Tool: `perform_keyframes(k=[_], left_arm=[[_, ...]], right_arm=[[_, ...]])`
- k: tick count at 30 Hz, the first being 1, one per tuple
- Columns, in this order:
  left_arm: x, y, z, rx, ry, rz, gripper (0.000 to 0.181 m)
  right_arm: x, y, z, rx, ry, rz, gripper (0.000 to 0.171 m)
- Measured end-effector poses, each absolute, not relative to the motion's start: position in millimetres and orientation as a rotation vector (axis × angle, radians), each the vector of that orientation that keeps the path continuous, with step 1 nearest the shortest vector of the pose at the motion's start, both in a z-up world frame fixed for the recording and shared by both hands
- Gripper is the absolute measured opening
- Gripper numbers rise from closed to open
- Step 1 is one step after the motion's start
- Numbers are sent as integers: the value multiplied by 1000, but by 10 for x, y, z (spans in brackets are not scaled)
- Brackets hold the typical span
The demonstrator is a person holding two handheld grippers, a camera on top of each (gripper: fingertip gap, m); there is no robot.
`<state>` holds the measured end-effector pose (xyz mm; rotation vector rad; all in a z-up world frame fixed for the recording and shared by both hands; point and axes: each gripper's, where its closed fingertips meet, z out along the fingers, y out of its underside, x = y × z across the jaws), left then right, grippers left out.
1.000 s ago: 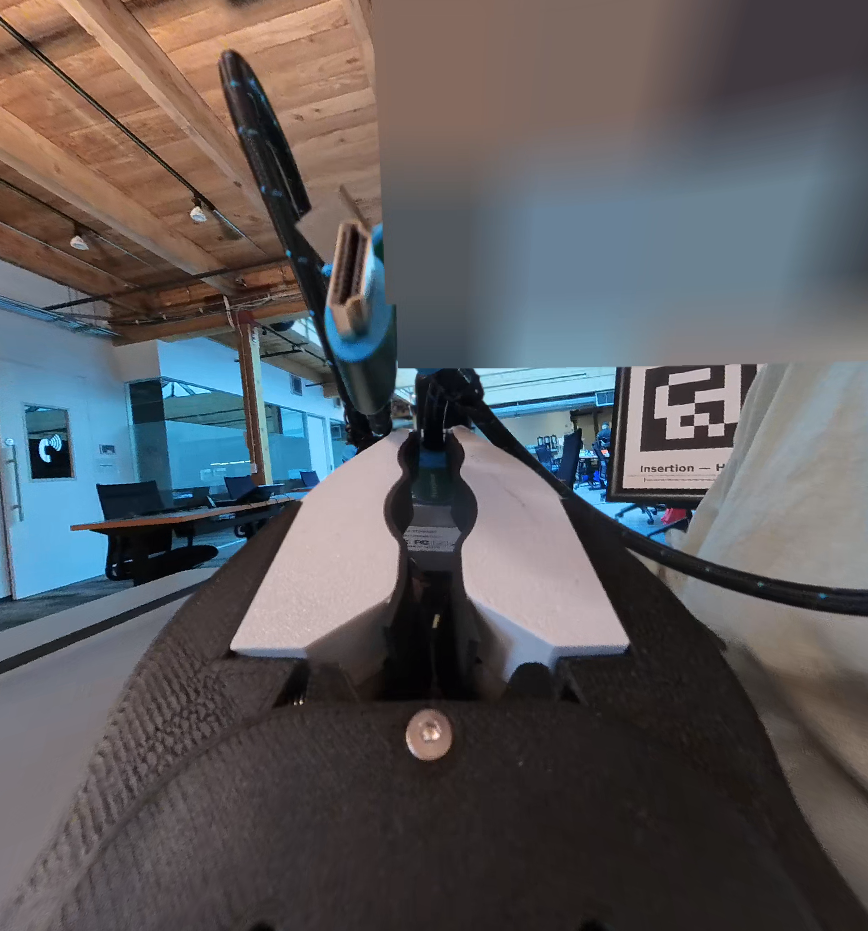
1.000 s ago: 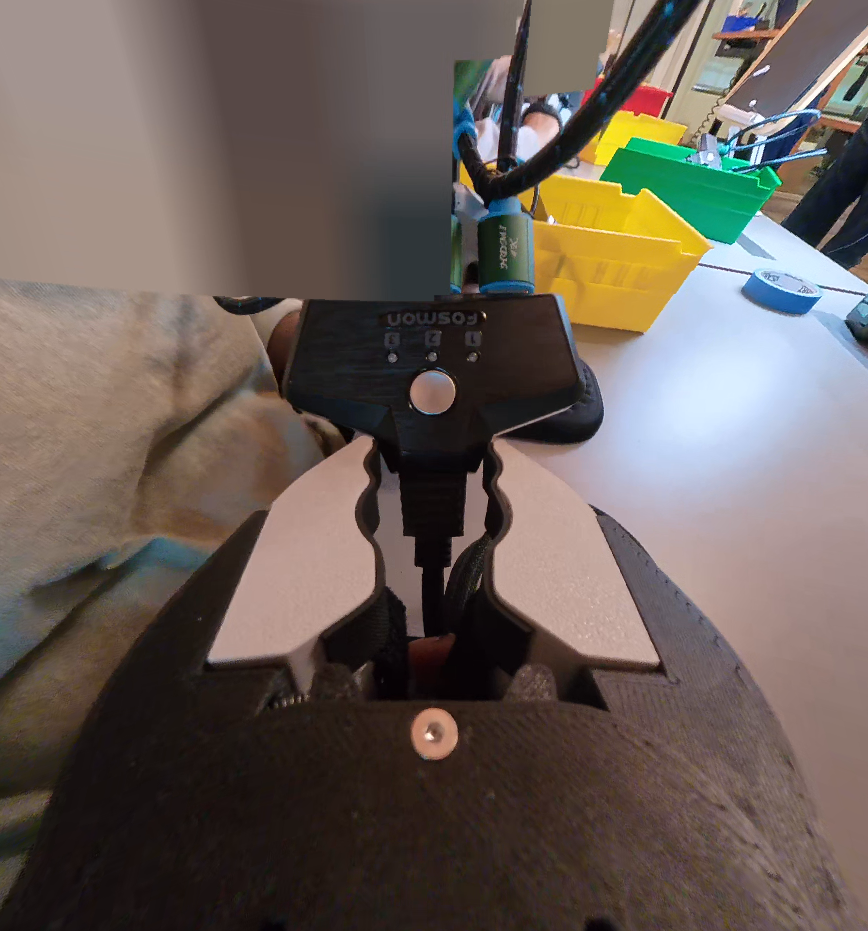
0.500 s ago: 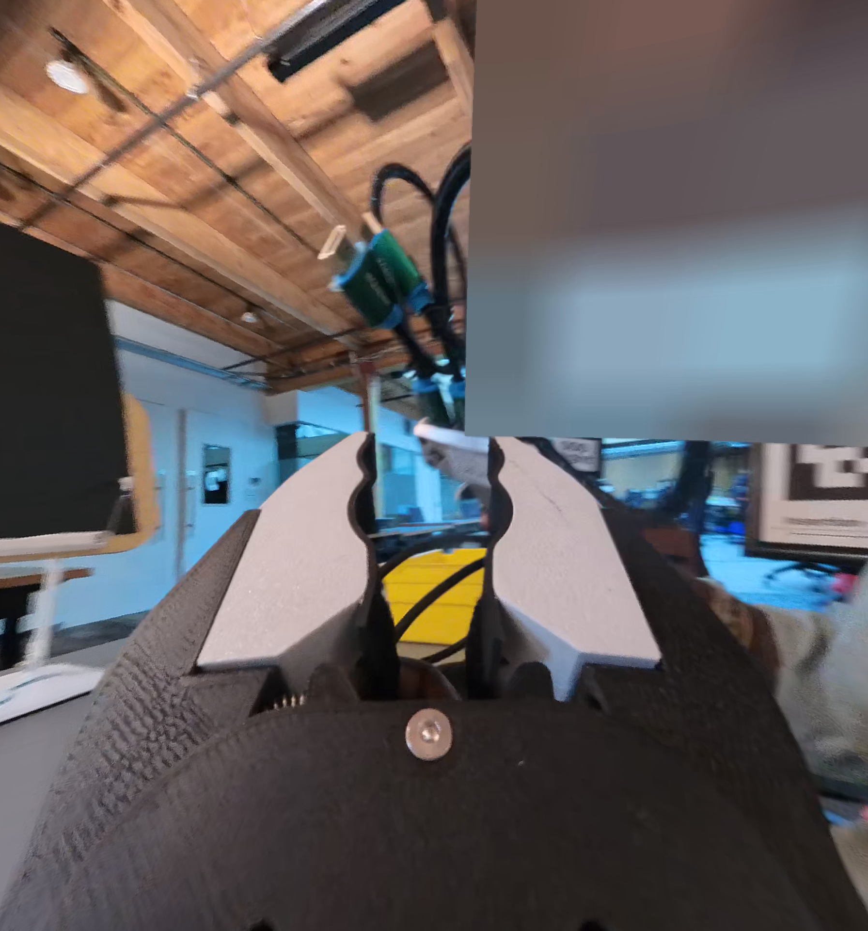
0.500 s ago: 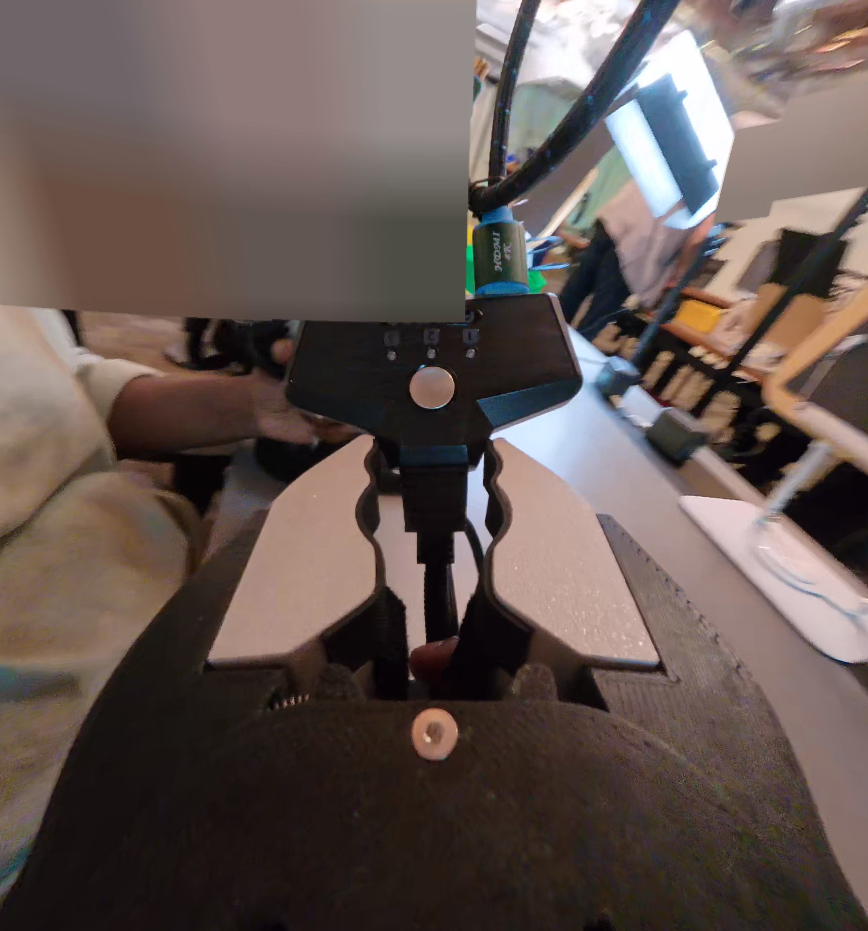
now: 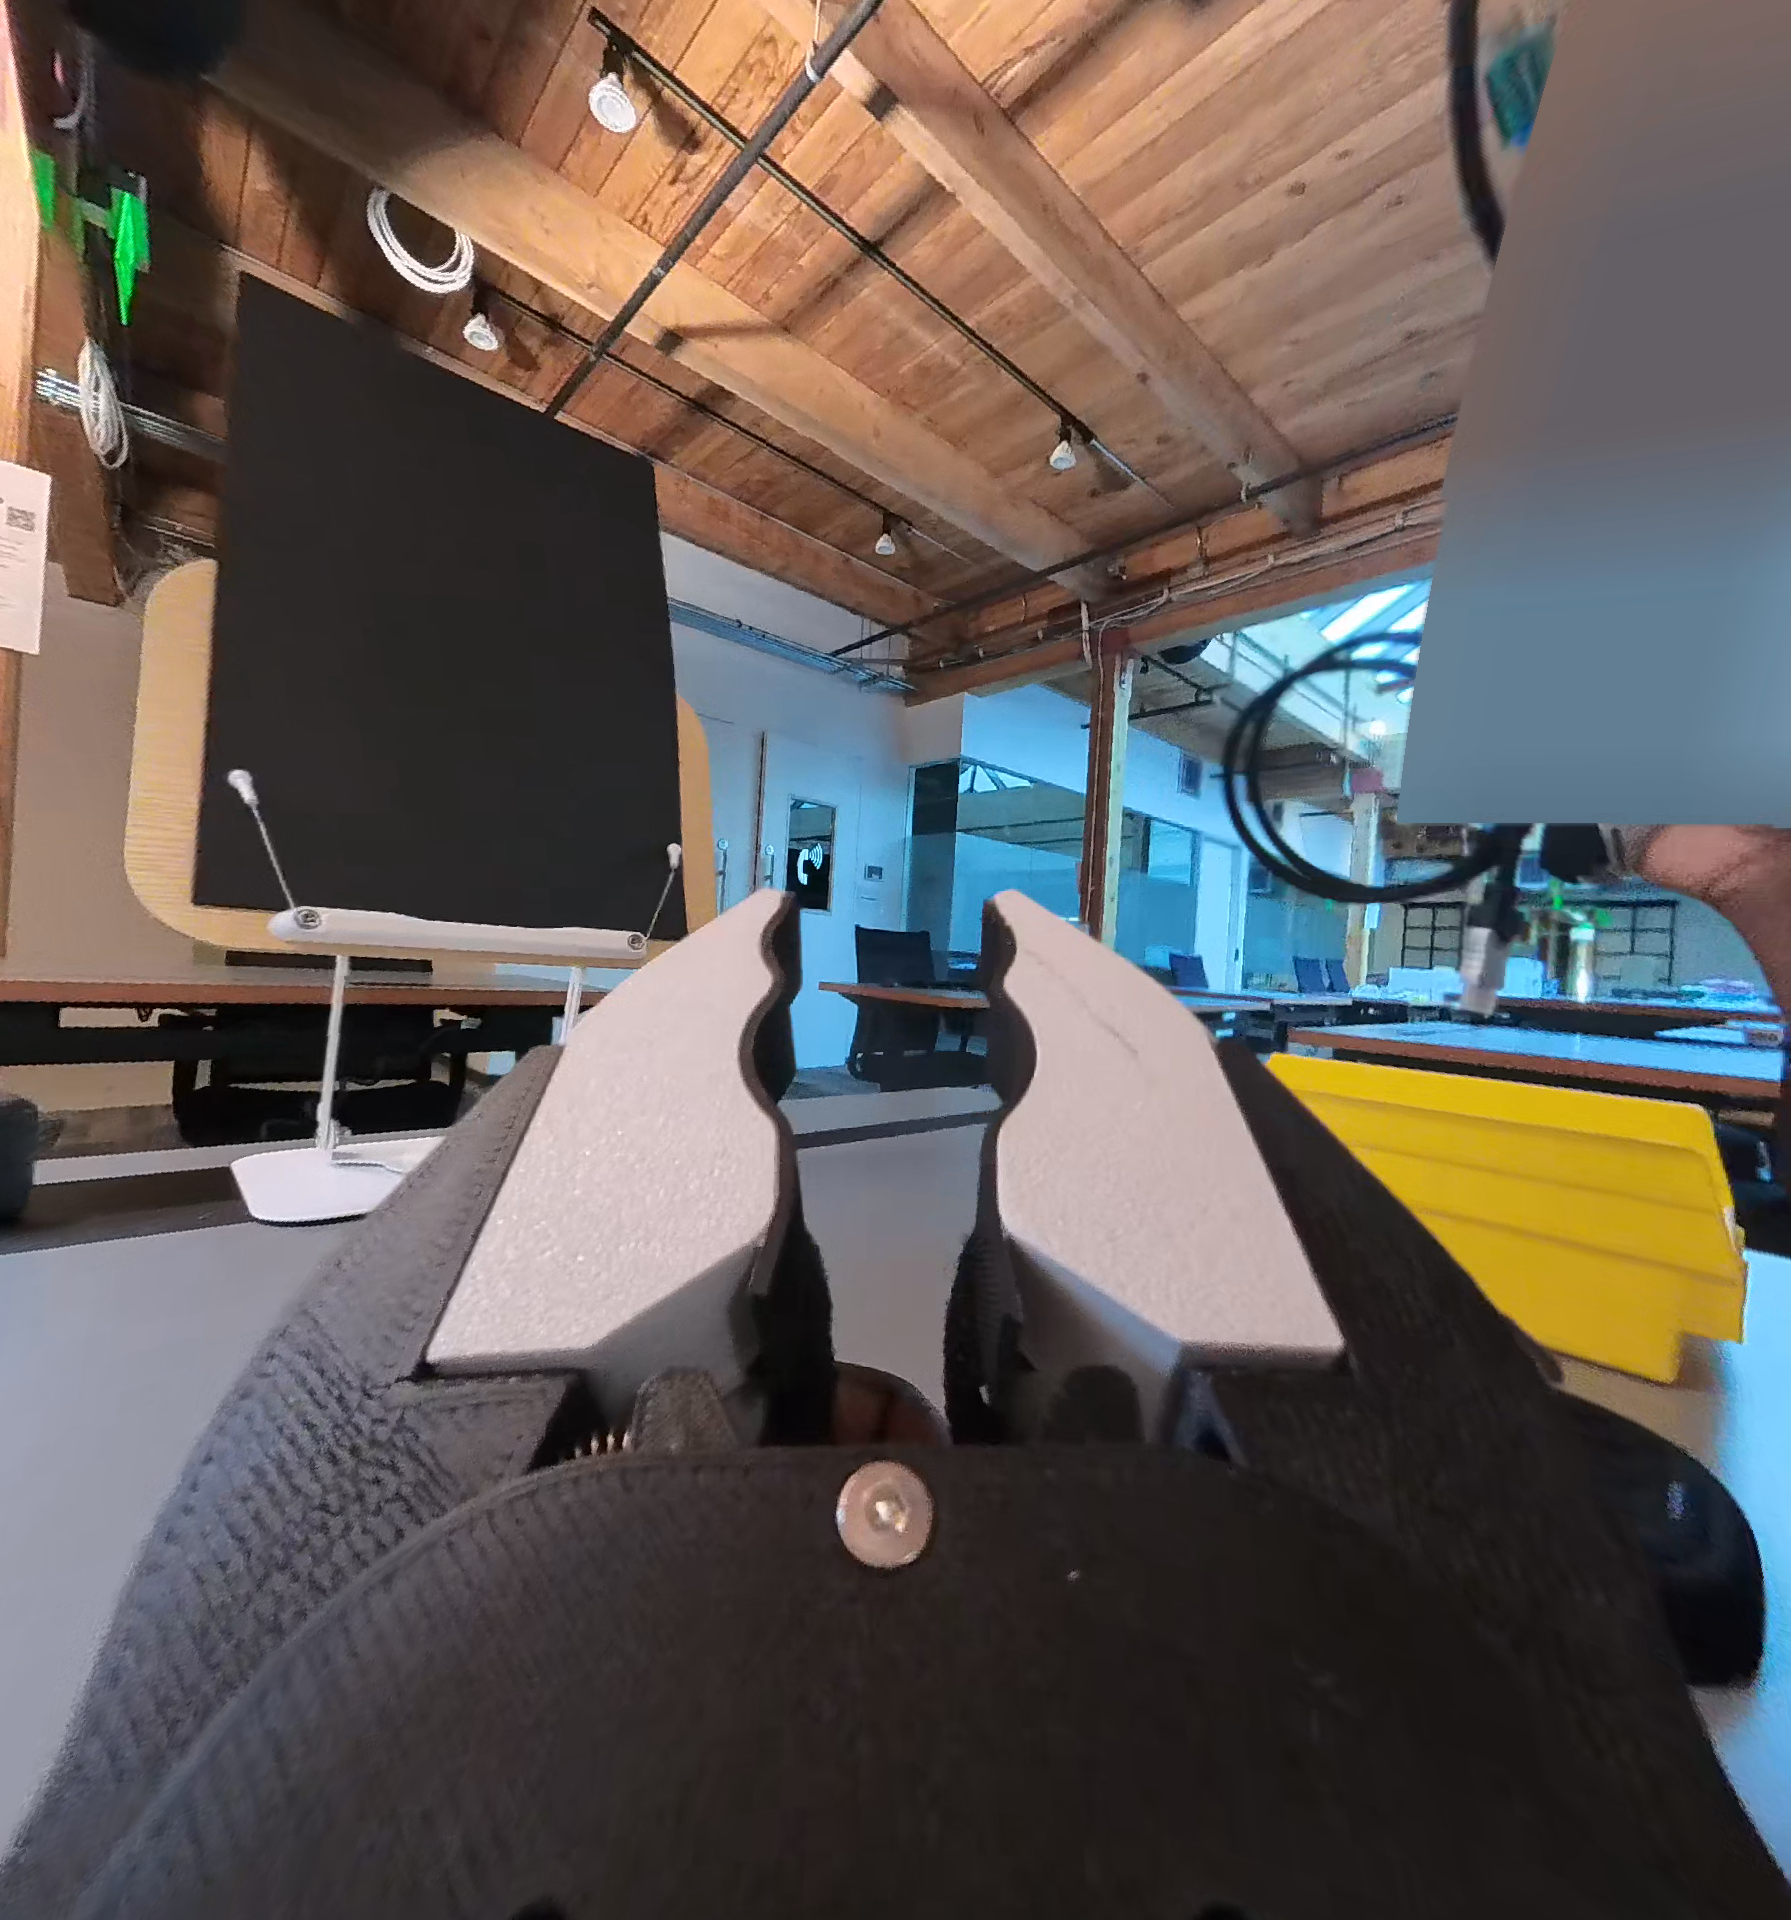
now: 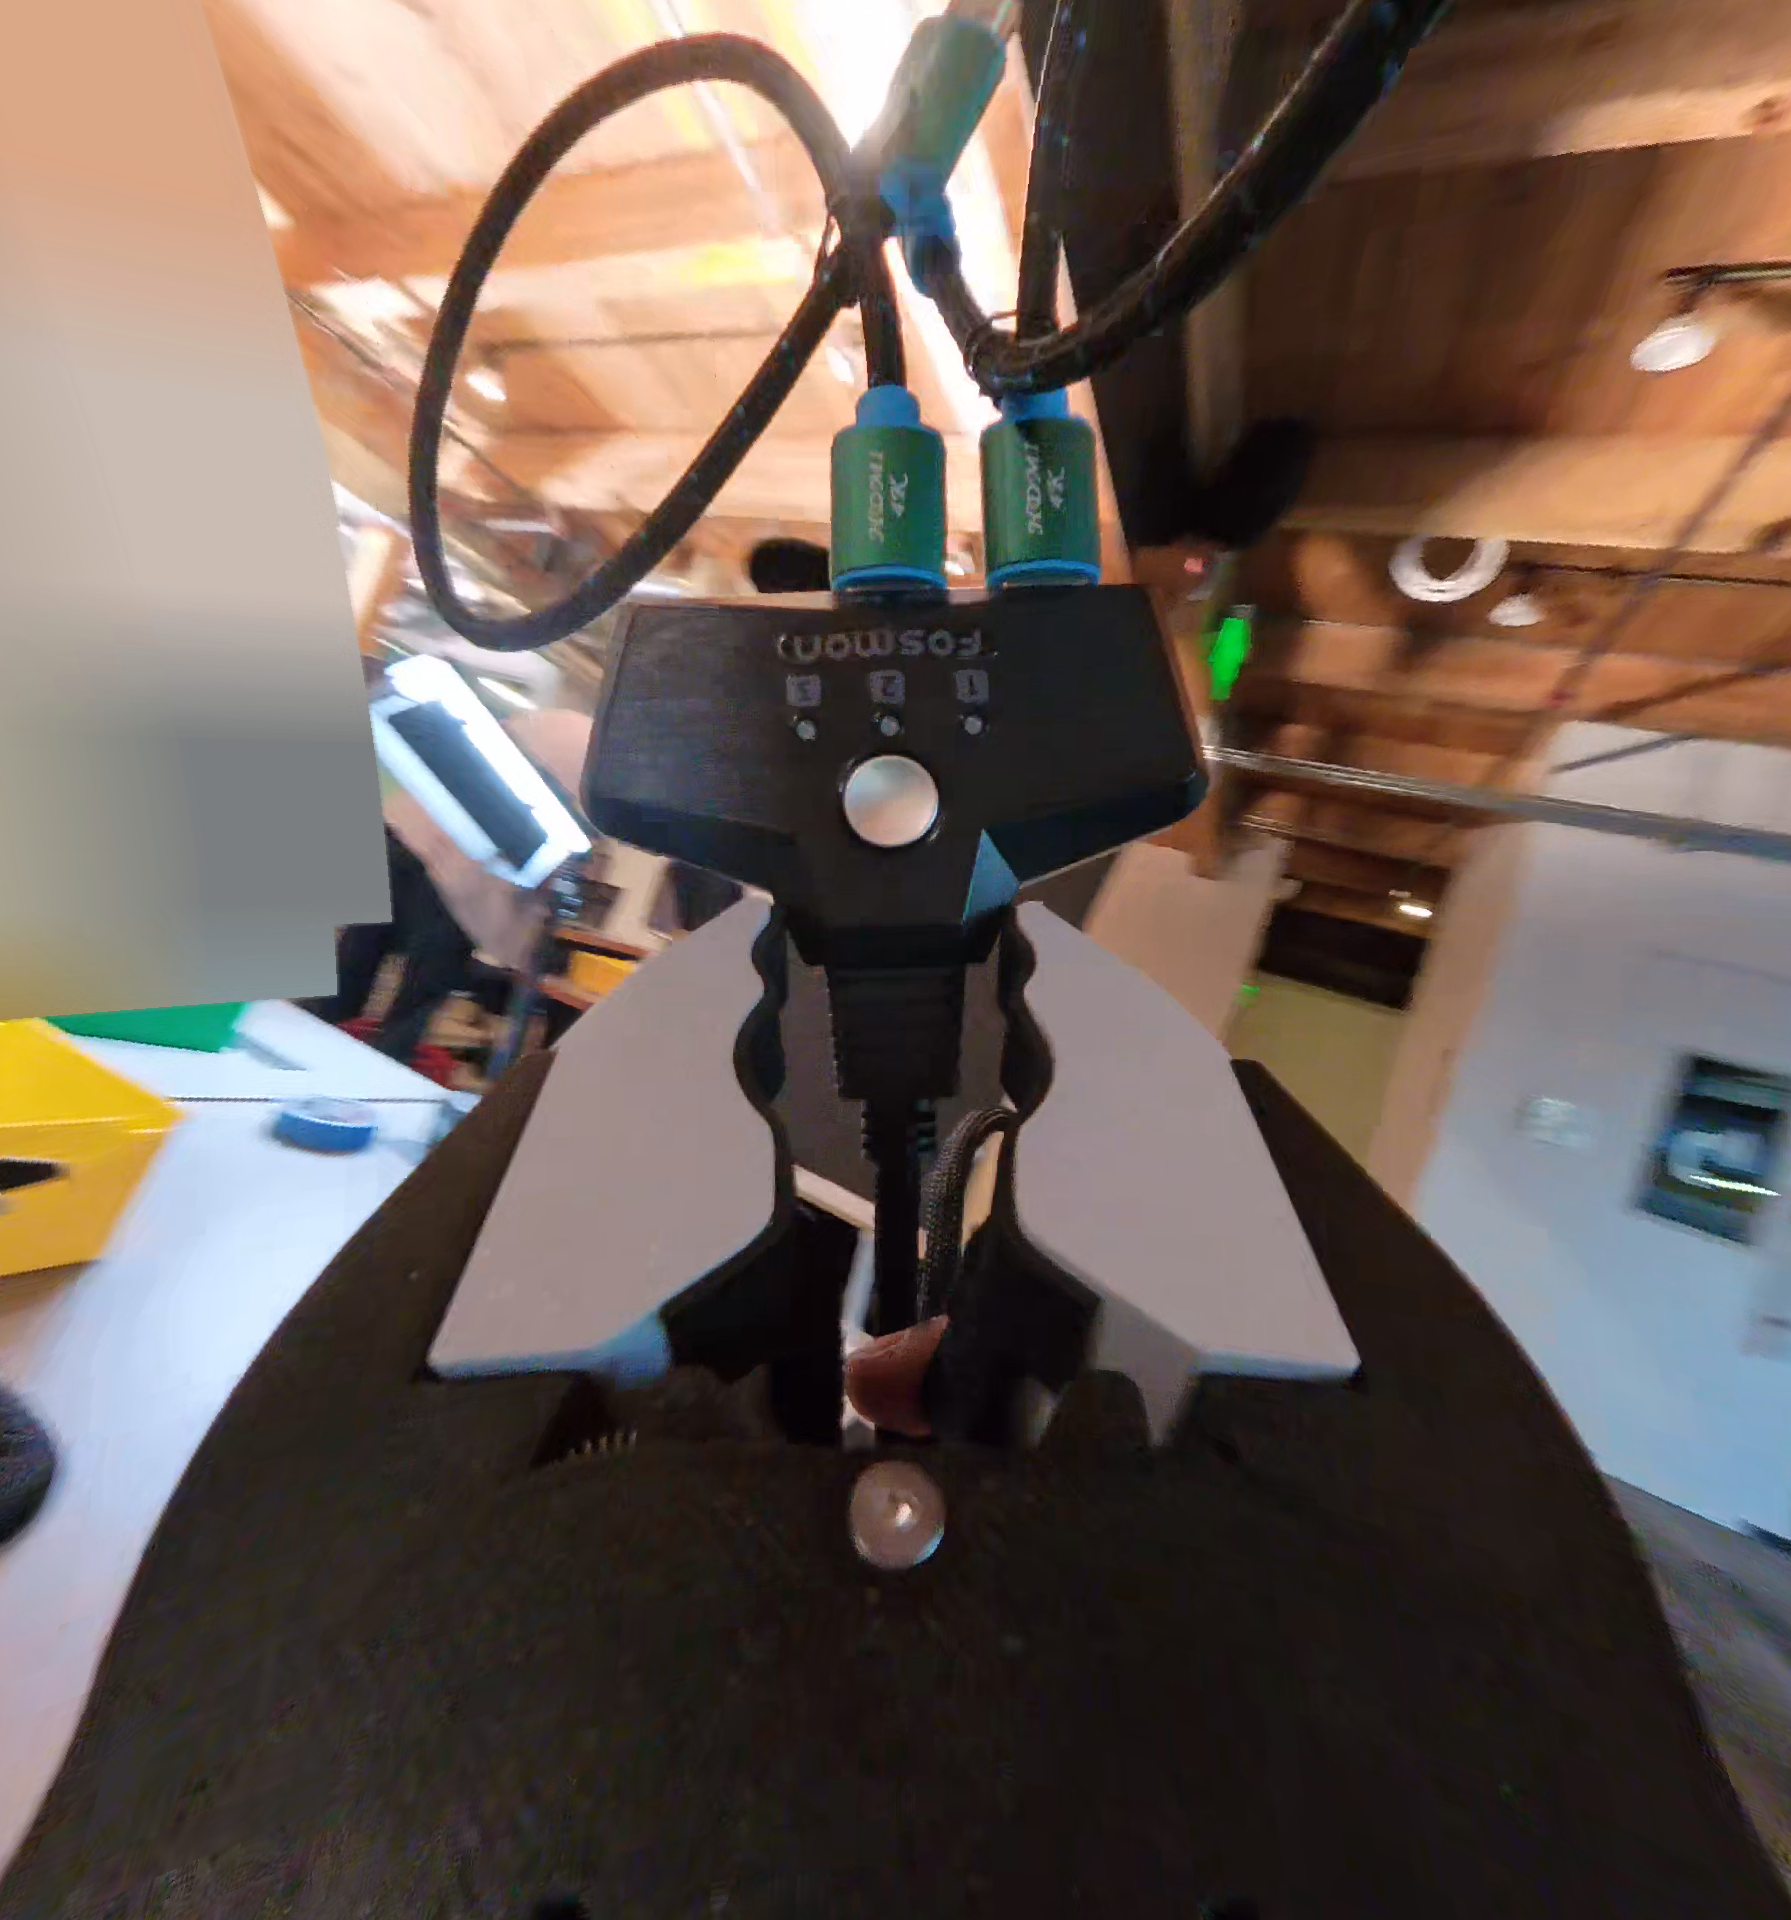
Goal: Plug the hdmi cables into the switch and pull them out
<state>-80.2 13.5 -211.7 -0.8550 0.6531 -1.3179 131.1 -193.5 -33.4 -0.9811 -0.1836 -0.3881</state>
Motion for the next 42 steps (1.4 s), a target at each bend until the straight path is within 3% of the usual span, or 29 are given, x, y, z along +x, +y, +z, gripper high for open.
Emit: perform_keyframes(k=[9,27,36,42], left_arm=[[-772,63,-2120,-816,703,-1249,29],[-812,94,-2093,-804,671,-1266,27],[-816,97,-2094,-804,668,-1273,27],[-817,99,-2095,-805,668,-1272,27]], right_arm=[[2284,-2457,-1096,-1222,209,-533,39],[2928,-2774,-2581,-1878,587,-904,40],[2806,-2584,-3015,-2114,594,-626,36],[2636,-2359,-3751,-2433,599,-261,41]])
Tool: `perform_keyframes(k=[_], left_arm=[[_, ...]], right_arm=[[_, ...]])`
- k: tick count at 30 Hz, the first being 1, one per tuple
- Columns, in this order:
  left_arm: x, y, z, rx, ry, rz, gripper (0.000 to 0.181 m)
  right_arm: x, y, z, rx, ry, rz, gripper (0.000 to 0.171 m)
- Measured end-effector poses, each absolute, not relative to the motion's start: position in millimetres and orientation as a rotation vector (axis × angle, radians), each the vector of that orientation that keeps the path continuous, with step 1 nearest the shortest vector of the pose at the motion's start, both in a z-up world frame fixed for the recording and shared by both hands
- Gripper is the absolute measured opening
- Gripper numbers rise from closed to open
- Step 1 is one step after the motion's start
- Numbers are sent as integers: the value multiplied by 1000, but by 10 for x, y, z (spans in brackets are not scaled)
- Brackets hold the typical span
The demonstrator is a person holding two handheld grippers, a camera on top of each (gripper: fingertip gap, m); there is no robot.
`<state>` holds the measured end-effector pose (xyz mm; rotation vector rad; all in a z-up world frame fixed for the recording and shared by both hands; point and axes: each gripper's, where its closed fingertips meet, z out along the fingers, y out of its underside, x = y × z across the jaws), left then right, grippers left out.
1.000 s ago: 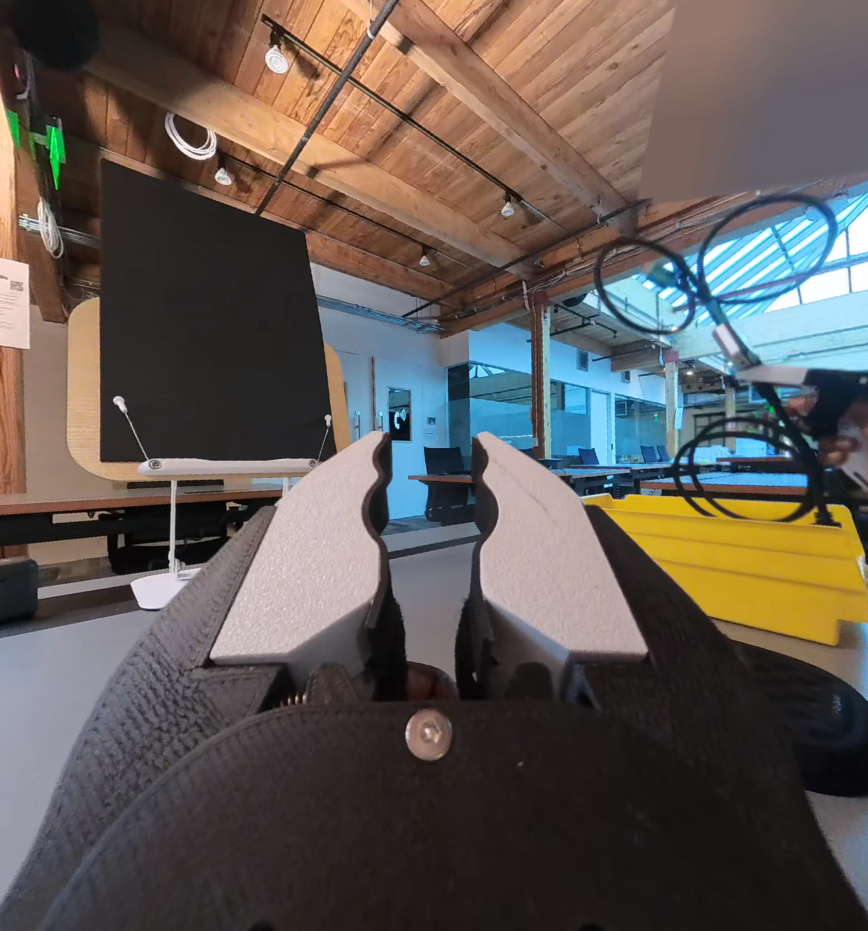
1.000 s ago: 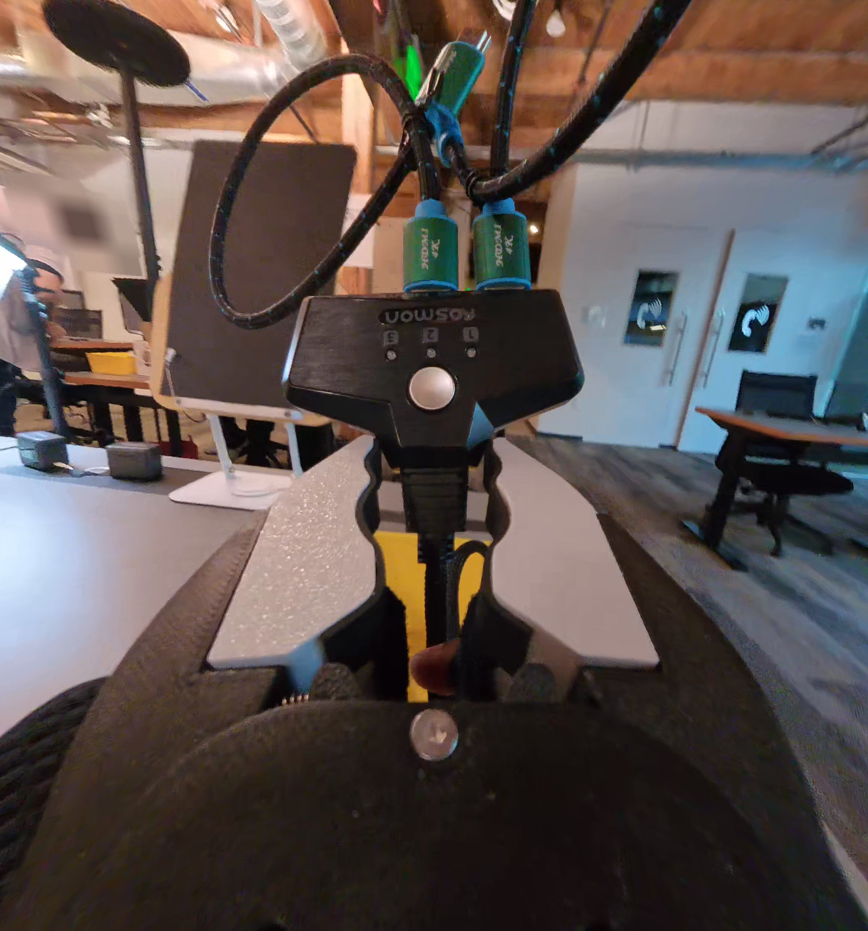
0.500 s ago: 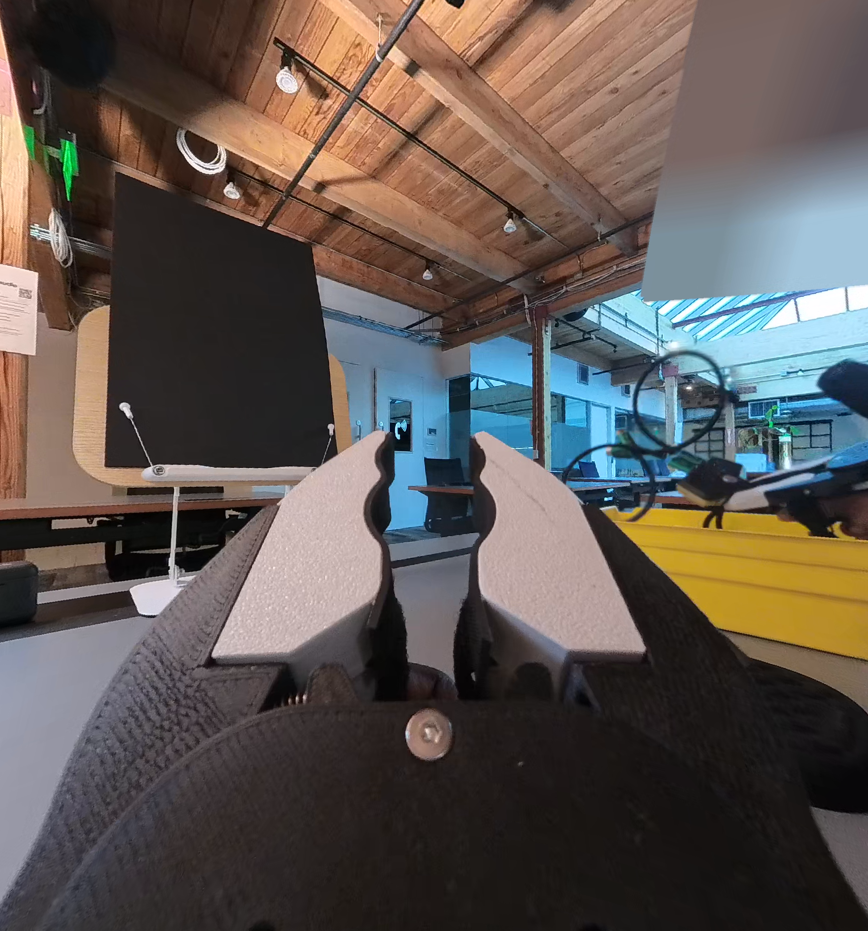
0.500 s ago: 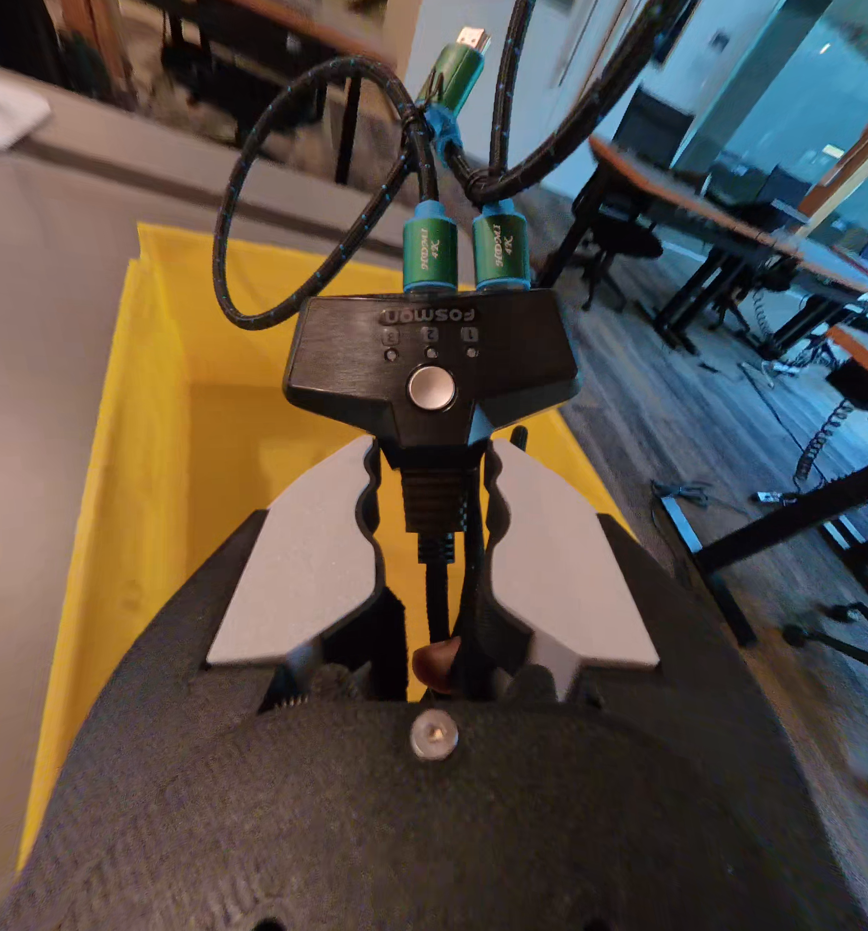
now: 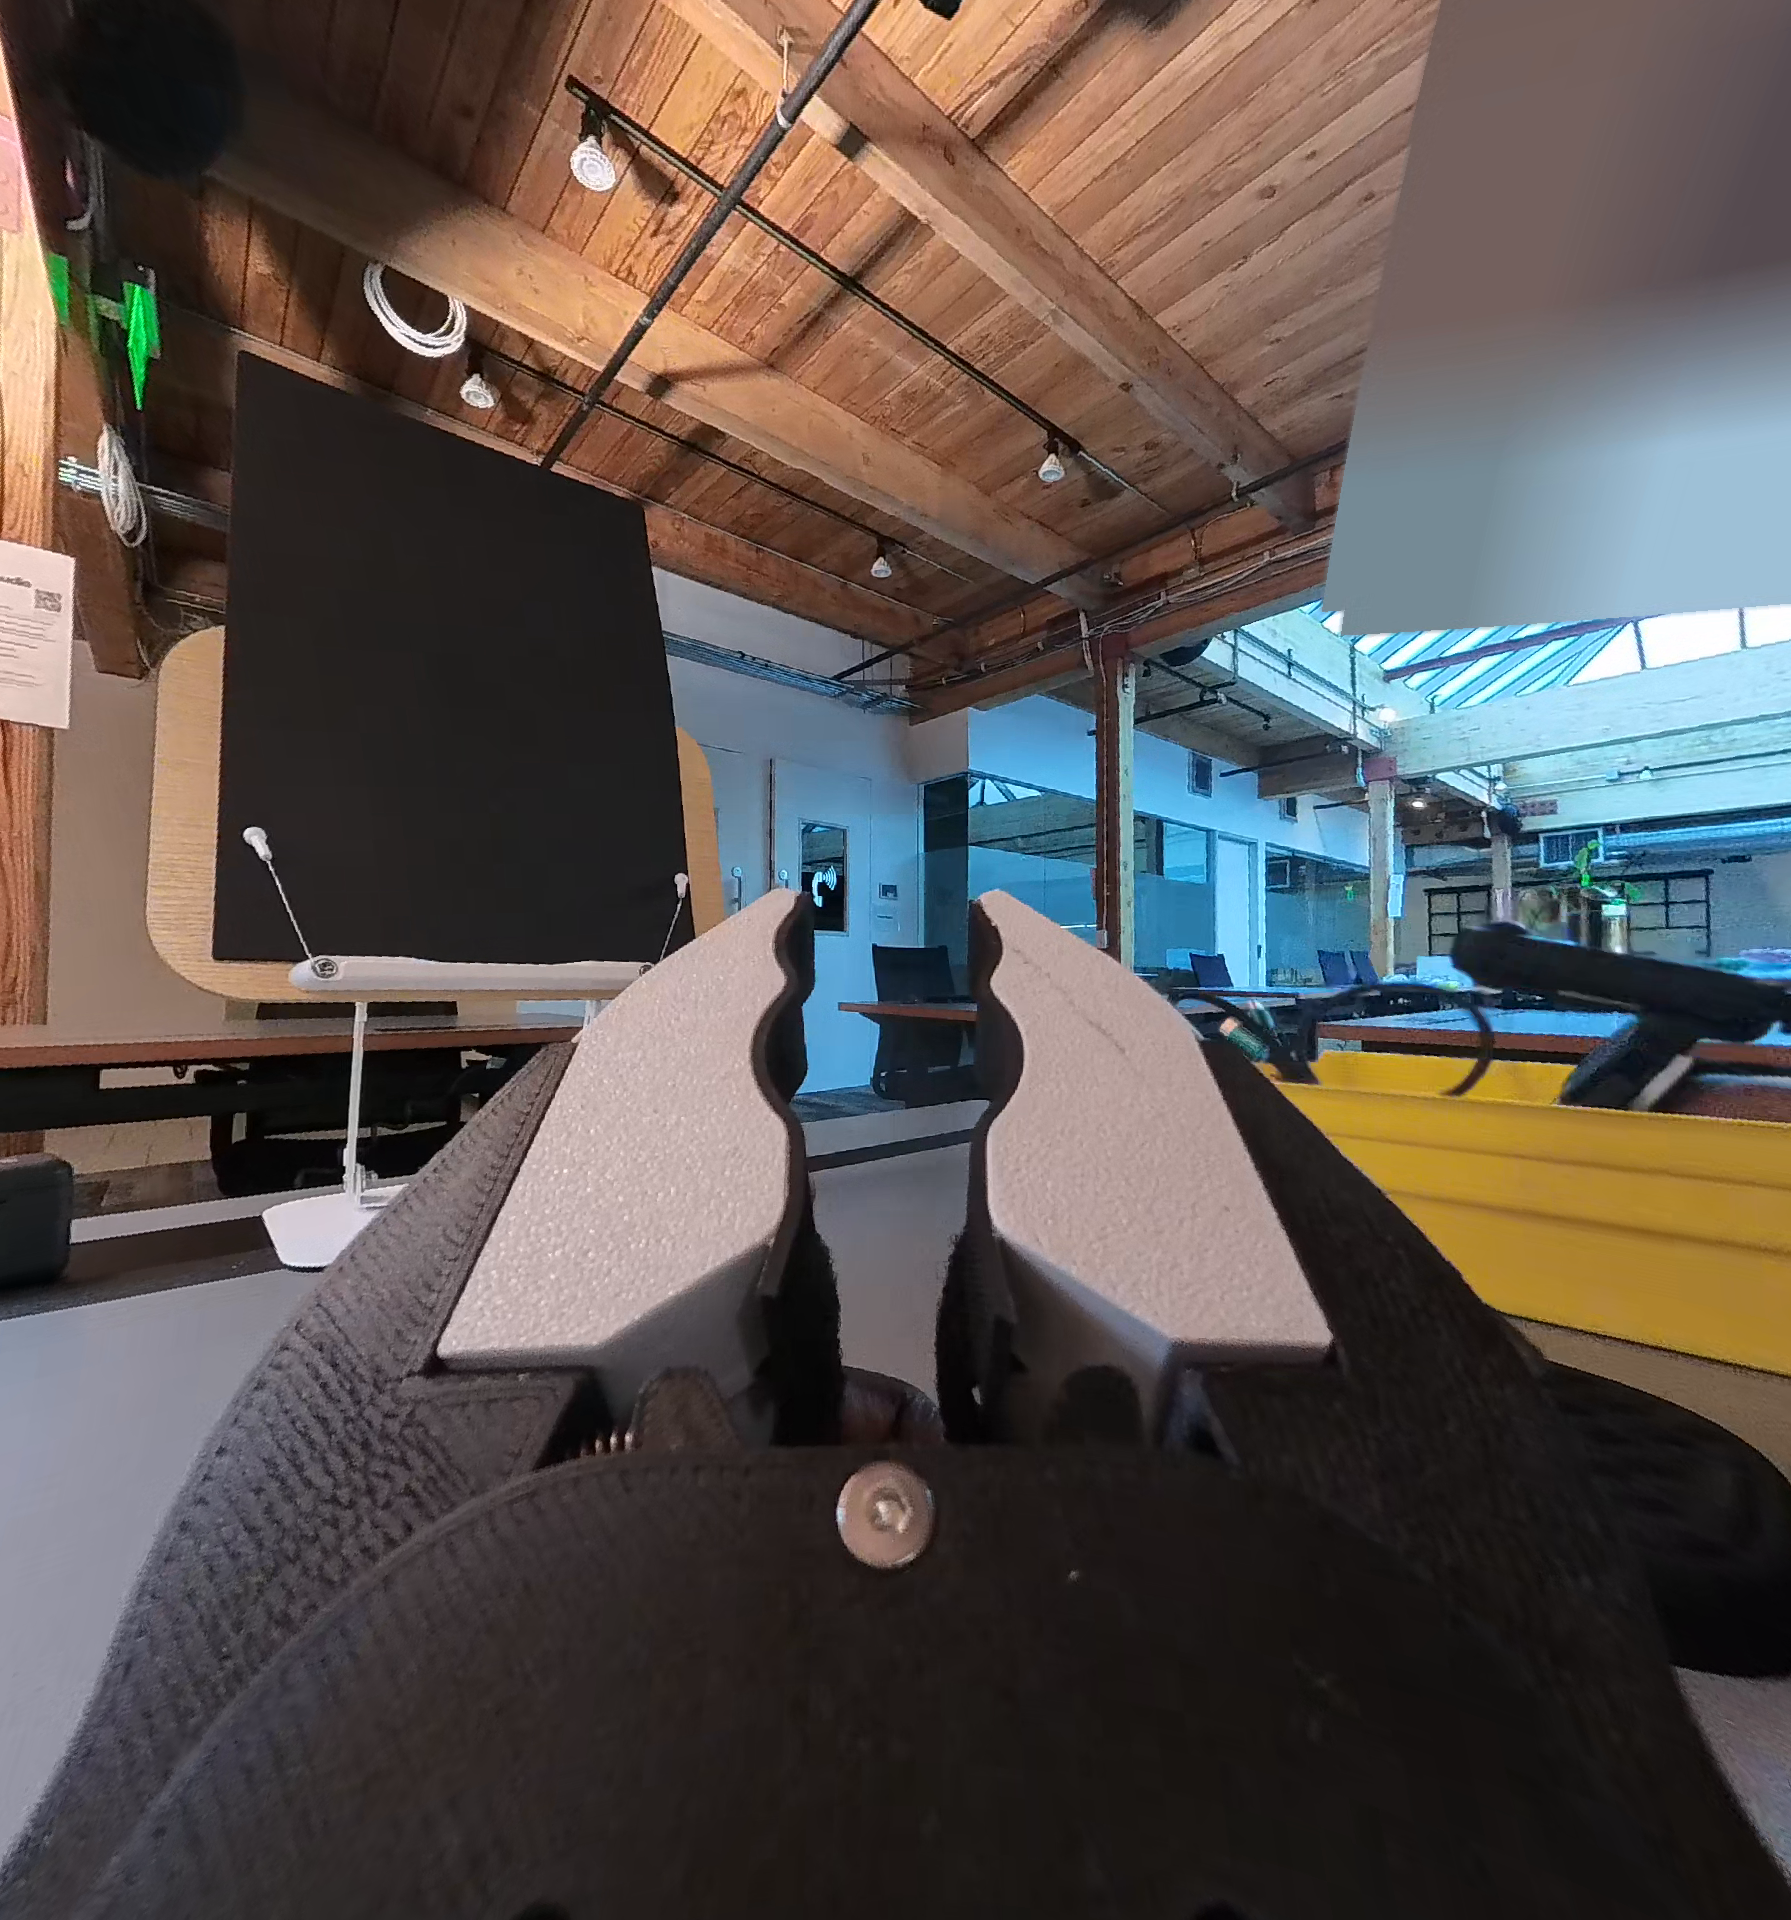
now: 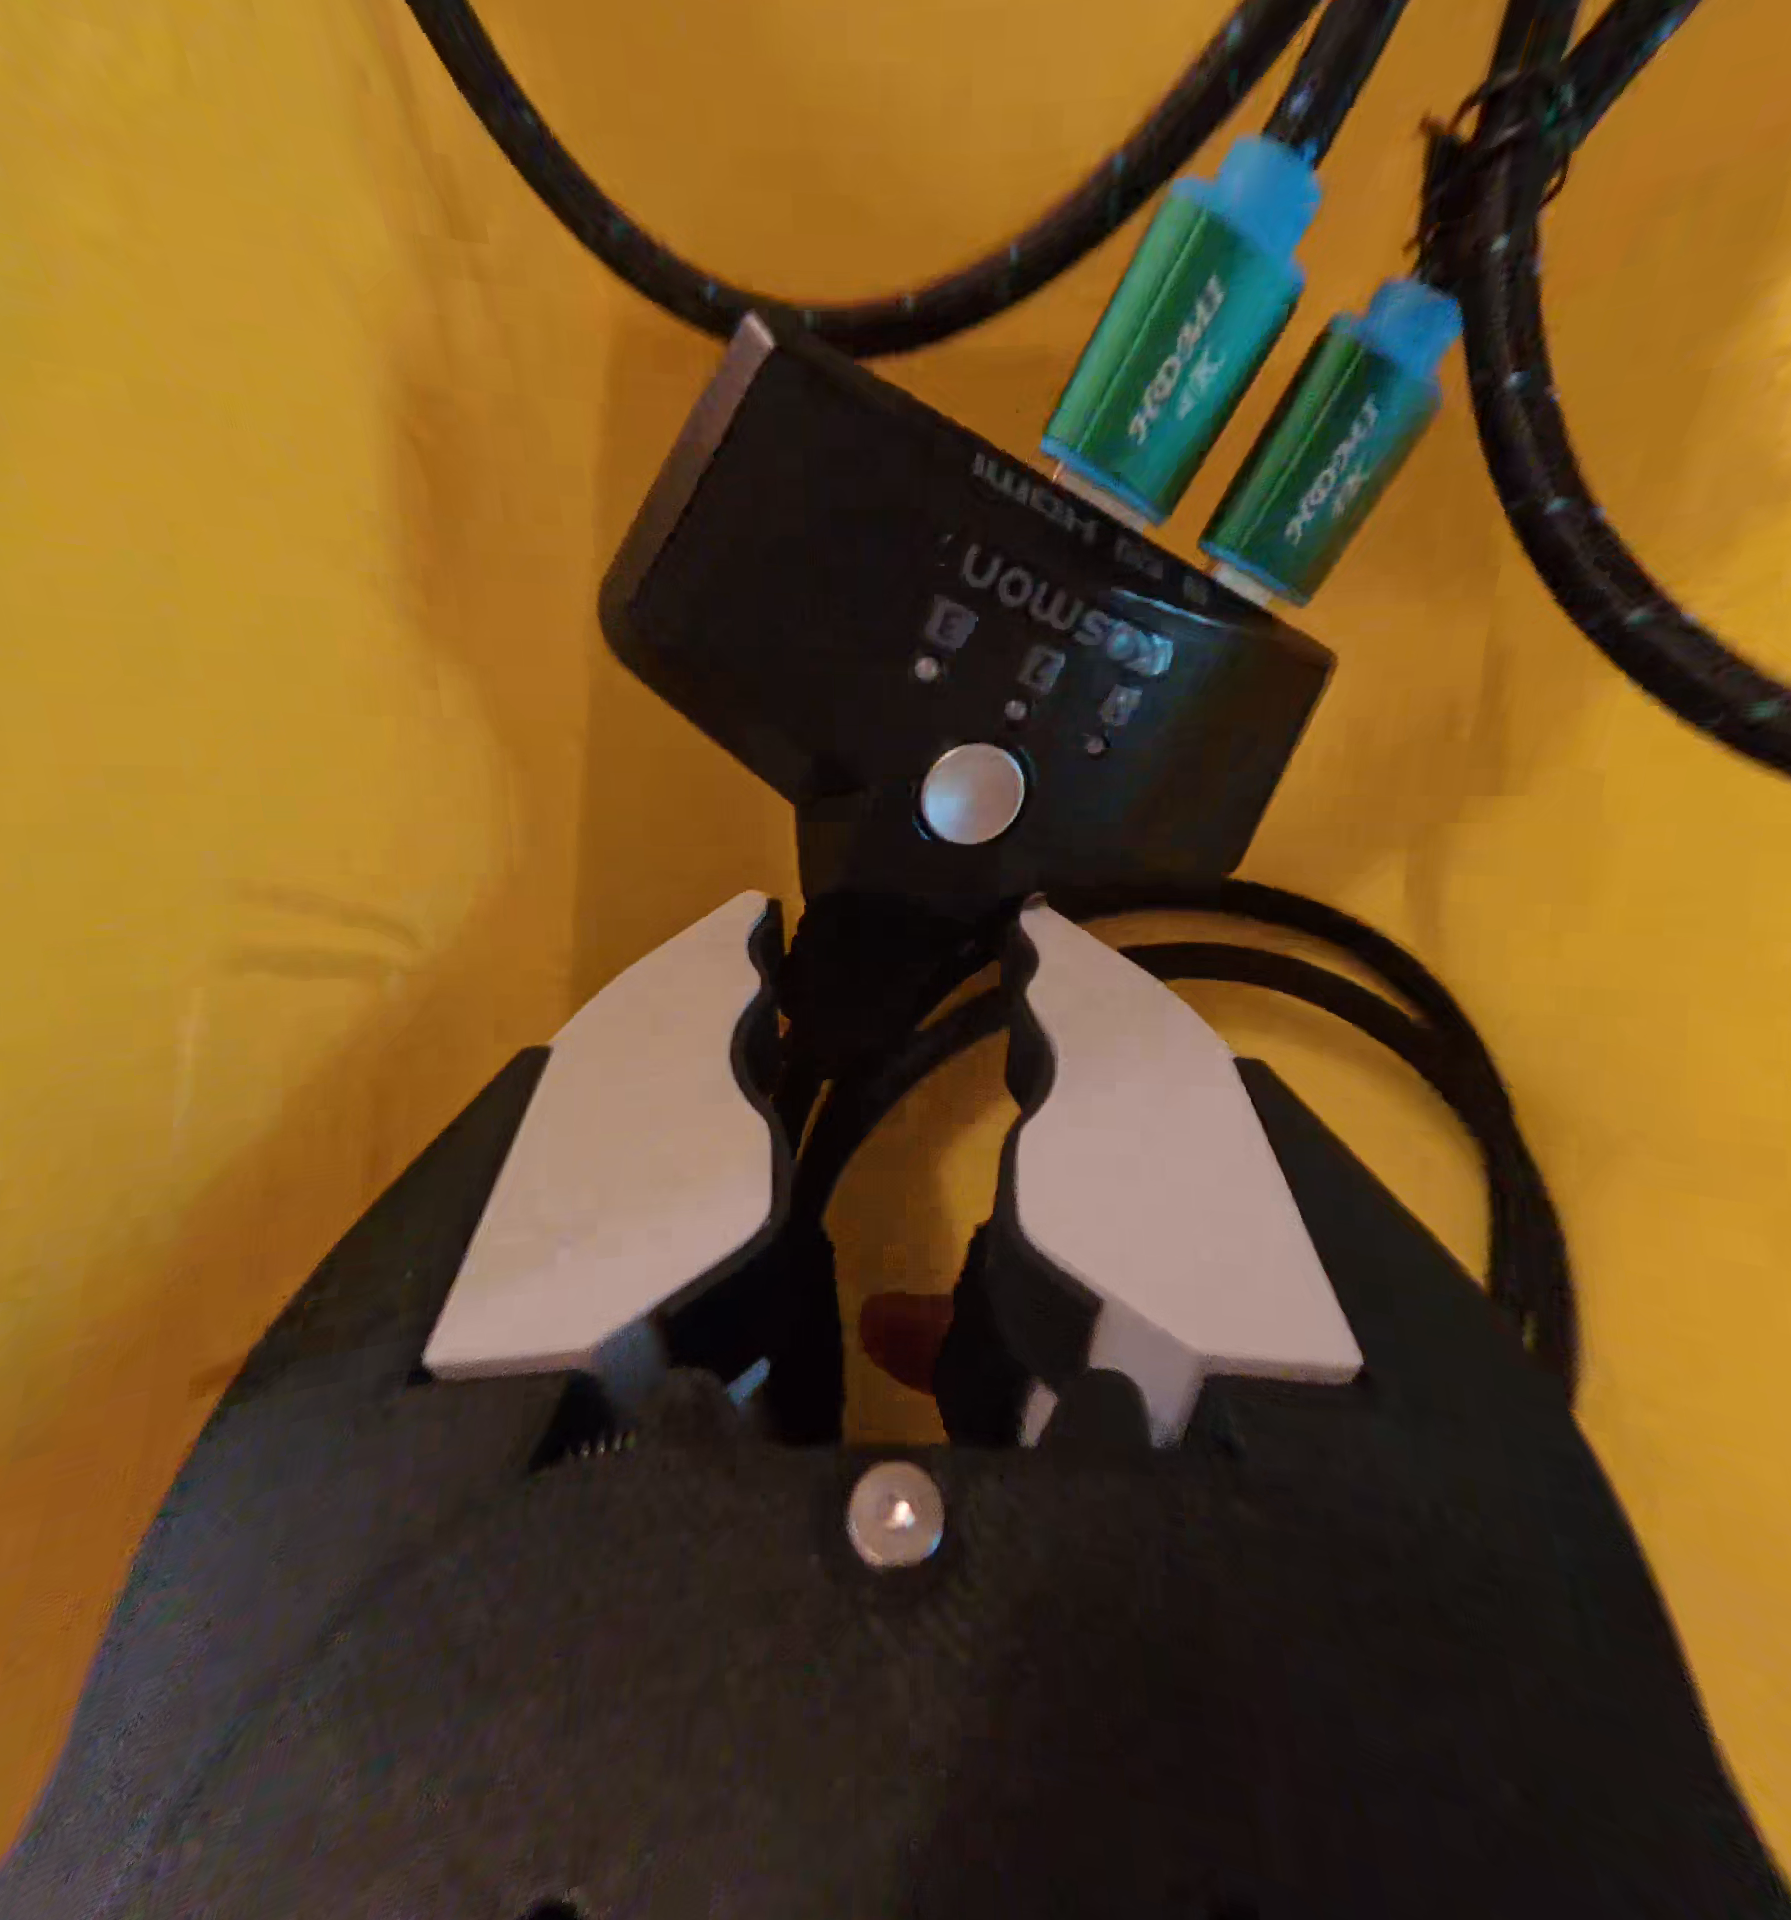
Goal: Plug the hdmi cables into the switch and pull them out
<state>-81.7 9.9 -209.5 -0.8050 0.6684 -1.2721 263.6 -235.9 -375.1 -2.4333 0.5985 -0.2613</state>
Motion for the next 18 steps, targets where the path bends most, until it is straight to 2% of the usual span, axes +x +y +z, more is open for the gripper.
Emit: perform_keyframes(k=[8,18], left_arm=[[-816,102,-2098,-809,665,-1283,27],[-817,106,-2098,-811,664,-1293,27]], right_arm=[[2783,-2069,-3738,-2381,552,-165,40],[3399,-1708,-3728,-2279,846,-482,42]])
